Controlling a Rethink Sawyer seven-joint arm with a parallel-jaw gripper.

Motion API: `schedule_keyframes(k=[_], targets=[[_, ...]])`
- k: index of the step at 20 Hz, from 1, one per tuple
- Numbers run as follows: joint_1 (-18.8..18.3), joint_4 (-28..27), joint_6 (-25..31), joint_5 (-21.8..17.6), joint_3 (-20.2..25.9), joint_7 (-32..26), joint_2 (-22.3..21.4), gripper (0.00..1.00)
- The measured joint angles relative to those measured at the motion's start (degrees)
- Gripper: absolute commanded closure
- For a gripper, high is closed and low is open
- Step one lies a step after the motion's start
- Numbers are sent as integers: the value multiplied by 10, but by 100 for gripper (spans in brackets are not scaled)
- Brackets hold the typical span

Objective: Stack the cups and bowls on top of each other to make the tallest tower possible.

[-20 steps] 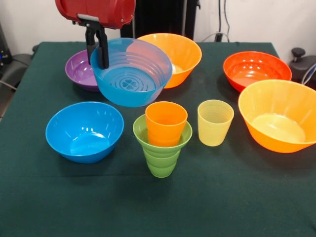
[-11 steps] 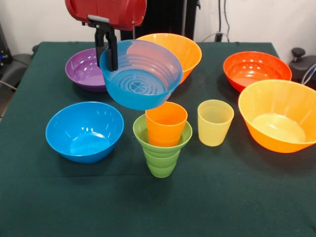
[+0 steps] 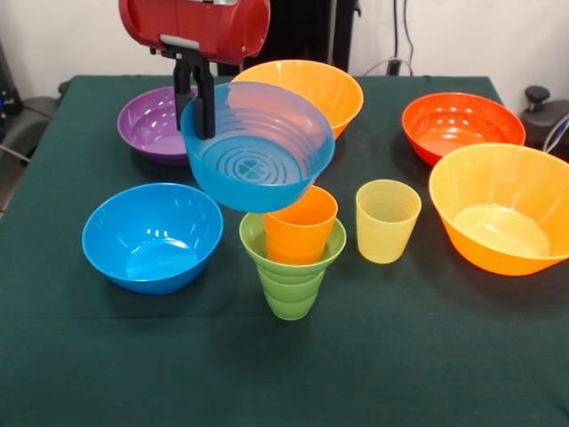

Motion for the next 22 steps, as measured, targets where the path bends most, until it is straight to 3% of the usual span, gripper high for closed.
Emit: schedule_keyframes(k=[22], targets=[[32,-19,-23,42,-48,0,4,100]])
